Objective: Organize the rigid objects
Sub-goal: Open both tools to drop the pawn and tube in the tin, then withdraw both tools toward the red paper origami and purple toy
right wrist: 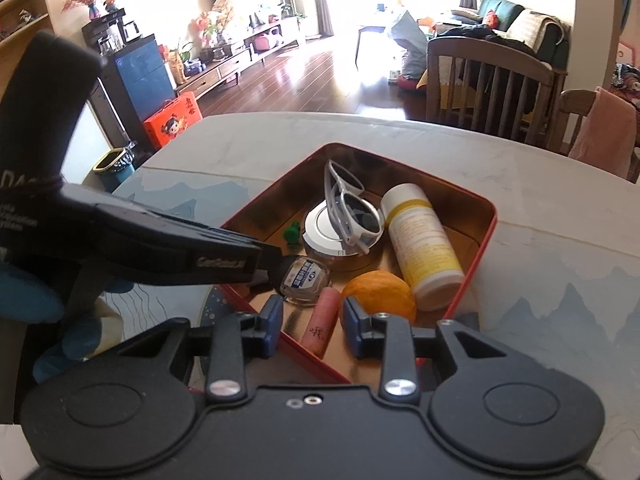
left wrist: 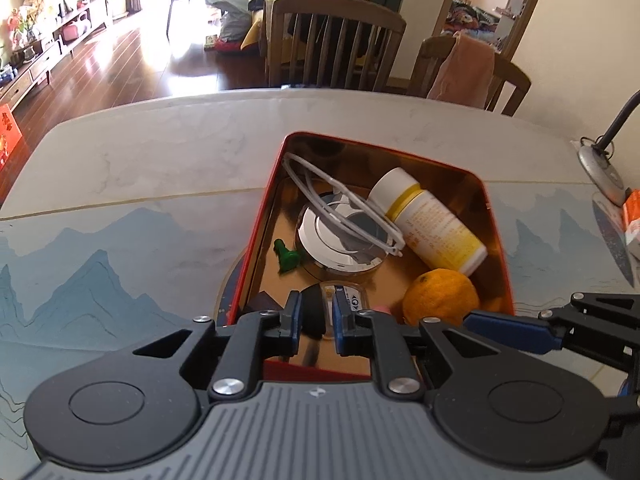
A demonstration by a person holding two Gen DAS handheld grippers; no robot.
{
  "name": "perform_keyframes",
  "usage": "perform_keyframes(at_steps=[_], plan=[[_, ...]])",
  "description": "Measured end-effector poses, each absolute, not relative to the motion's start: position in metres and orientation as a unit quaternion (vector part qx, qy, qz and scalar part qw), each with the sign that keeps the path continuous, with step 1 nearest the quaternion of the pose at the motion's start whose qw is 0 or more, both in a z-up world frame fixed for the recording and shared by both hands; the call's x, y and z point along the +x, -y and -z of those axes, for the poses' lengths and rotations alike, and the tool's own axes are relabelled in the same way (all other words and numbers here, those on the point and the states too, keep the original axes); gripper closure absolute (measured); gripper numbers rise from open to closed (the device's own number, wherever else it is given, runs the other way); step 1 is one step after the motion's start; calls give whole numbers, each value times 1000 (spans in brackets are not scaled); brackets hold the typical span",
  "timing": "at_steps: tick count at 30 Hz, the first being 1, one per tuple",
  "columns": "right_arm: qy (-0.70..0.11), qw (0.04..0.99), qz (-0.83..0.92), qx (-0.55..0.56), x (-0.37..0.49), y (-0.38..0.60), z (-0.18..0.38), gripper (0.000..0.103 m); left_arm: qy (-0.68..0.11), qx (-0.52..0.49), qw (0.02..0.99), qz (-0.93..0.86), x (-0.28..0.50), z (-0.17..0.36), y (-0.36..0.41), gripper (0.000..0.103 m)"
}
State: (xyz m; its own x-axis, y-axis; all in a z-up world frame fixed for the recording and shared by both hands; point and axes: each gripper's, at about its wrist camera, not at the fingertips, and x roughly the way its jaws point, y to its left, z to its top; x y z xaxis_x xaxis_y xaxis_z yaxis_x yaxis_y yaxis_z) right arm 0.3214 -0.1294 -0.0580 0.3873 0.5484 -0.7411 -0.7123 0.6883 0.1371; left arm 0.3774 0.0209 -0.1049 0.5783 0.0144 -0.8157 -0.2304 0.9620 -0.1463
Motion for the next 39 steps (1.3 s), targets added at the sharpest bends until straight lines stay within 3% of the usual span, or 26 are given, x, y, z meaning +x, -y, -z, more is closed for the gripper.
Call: perform_keyframes(at_steps=[10, 14, 28, 30, 32, 39], plan=[[-378, 843, -371, -96, 294, 139, 33, 62, -422, -112, 898, -61, 337, 75, -20, 82], [-367, 849, -369, -92, 279, 144, 22, 58, -410, -112, 903, -57, 319, 65, -21, 72], [-351, 865, -351, -75, 230, 167, 11, 36, -389, -110, 913, -51, 251, 49, -24, 71], [-352, 866, -347, -72, 224, 171, 12, 32, -387, -109, 914, -50, 241, 48, -24, 61], [-355, 866, -345, -69, 218, 175, 14, 29, -377, -108, 918, -51, 230, 47, -23, 45], [-357, 868, -340, -63, 198, 185, 24, 15, -366, -110, 923, -56, 202, 48, -22, 29]])
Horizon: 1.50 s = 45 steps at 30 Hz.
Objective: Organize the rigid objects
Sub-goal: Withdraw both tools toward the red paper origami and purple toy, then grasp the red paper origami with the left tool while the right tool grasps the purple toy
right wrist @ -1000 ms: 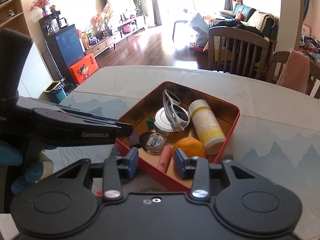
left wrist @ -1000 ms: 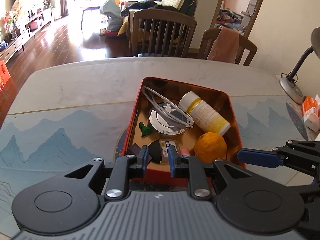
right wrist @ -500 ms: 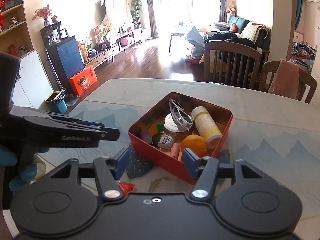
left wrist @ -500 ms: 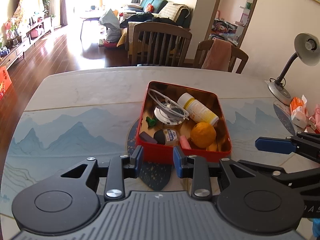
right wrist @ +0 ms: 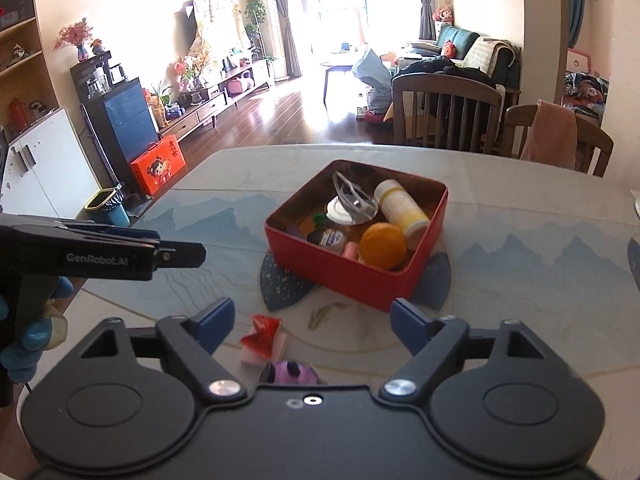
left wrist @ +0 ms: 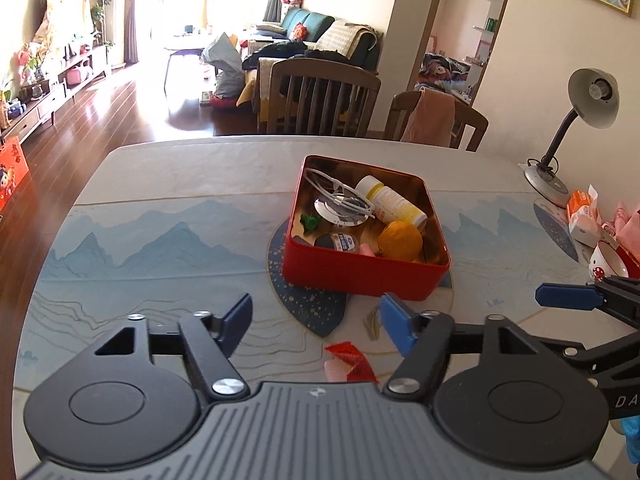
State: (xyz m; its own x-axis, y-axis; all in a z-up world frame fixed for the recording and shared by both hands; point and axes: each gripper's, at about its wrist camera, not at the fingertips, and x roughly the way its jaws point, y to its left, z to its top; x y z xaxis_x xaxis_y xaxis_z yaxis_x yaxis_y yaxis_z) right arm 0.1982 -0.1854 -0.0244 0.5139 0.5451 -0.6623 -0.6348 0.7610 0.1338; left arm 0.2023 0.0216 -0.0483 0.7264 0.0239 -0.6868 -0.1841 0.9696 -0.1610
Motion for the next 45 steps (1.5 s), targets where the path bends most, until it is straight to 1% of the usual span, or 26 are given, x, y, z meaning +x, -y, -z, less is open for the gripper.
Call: perform_keyframes(at_steps=[2, 7, 19, 24, 33, 39, 41, 45], plan=[[-356, 869, -338, -64, 191, 187, 28, 9, -363, -106, 924, -60, 197, 49, -21, 24], [-353, 871, -335, -73, 176, 187, 37, 1, -361, -110, 924, -63, 186, 53, -23, 20], [-344, 868, -338, -116, 149, 176, 67, 0, -381, -124, 914, -69, 178, 78, -22, 19], [-344, 863, -341, -142, 147, 169, 80, 0, -395, -111, 910, -54, 185, 91, -9, 19], [-367, 847, -352, -154, 157, 161, 99, 6, -423, -83, 901, -49, 208, 117, 13, 19], [-373, 840, -362, -156, 164, 157, 105, 15, -433, -78, 896, -56, 225, 130, 14, 20], [-373, 839, -364, -159, 166, 157, 106, 20, -435, -79, 895, -55, 230, 132, 14, 20], [-376, 835, -368, -160, 170, 156, 109, 24, -437, -74, 894, -56, 238, 137, 15, 20]])
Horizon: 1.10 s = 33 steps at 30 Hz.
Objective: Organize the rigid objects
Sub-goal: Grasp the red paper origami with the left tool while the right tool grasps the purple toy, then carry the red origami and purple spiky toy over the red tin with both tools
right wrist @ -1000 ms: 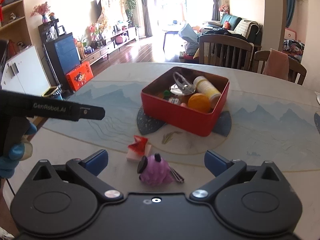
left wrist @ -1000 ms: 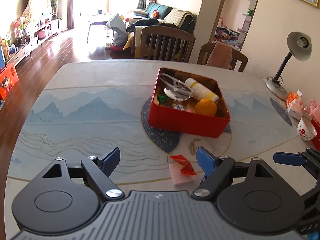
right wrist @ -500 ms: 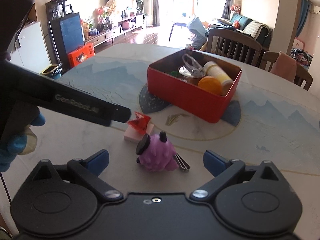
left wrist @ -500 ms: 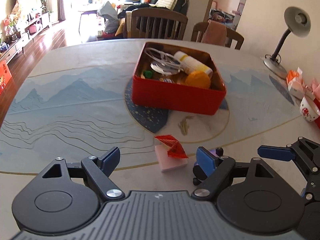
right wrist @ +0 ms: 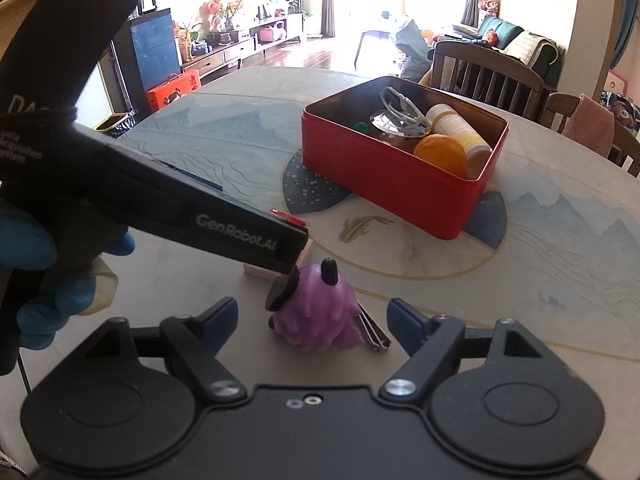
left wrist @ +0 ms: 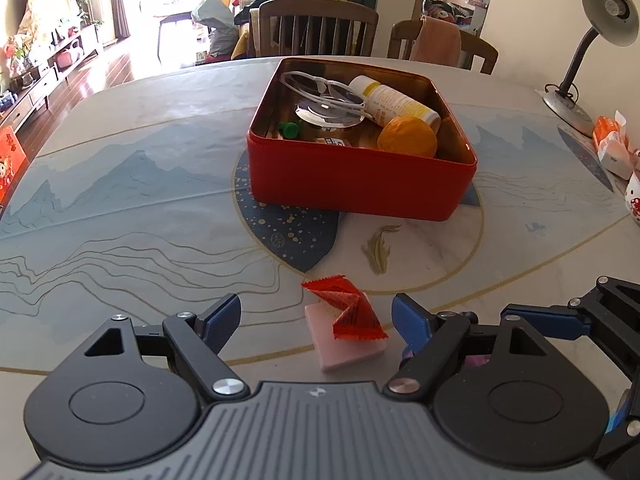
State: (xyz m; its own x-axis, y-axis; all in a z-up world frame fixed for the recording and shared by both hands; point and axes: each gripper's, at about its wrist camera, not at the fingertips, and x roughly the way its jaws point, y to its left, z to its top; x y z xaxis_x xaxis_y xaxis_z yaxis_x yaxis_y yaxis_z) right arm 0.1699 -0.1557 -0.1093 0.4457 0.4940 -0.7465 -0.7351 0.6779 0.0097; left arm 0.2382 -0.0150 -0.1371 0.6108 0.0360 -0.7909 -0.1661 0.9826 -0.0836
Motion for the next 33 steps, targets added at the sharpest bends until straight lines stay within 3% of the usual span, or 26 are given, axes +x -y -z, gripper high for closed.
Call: perform_keyframes(at_steps=[7, 11, 16, 24, 27, 33], plan=[[-379, 829, -376, -169, 173, 152, 112, 32, -446, -78, 890, -49, 248, 143, 17, 41], [-378, 827, -377, -174, 174, 151, 114, 43, -449, -87, 888, -45, 251, 145, 15, 57], [-379, 826, -380, -173, 175, 151, 113, 49, -450, -99, 886, -49, 251, 146, 11, 71], [-377, 831, -373, -164, 174, 155, 109, 52, -442, -100, 890, -51, 247, 141, 9, 77], [-376, 834, -377, -147, 175, 159, 102, 62, -439, -104, 891, -54, 244, 136, 7, 77], [-381, 832, -372, -153, 175, 160, 100, 62, -432, -106, 893, -60, 235, 126, 4, 77]])
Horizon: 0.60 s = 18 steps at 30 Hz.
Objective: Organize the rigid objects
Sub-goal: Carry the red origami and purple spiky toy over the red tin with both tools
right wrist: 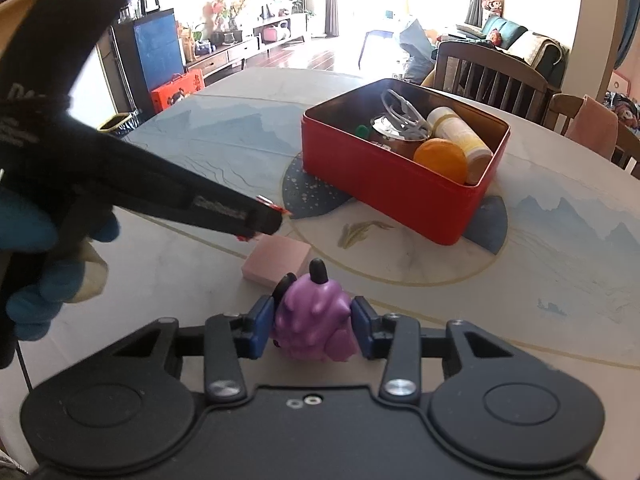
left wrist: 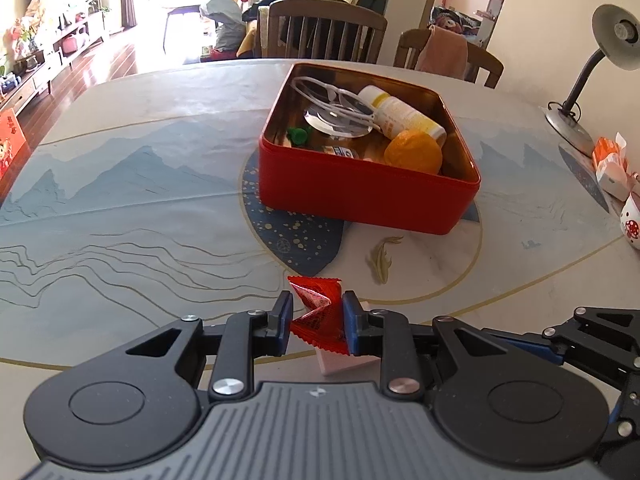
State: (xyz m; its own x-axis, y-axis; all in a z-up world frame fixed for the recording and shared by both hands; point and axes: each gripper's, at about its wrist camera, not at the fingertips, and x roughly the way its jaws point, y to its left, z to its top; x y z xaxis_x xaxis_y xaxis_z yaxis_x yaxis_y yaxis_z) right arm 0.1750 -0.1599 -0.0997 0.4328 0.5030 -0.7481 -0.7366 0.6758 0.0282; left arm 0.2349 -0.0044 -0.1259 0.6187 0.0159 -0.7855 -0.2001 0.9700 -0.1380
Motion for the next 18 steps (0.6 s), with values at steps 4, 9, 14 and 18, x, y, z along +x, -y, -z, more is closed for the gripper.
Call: perform_keyframes(at_steps=[4, 9, 14, 18], plan=[[-381, 836, -370, -138, 175, 165, 95, 62, -429, -111, 894, -67, 227, 120, 0, 77], [-379, 842, -364, -122, 176, 173, 88, 62, -425, -121, 894, -69, 217, 112, -4, 77], [-376, 845, -363, -113, 175, 179, 78, 62, -419, -128, 896, -69, 210, 105, -6, 77], [-372, 849, -362, -100, 178, 182, 65, 62, -413, -132, 899, -66, 208, 96, -5, 77]])
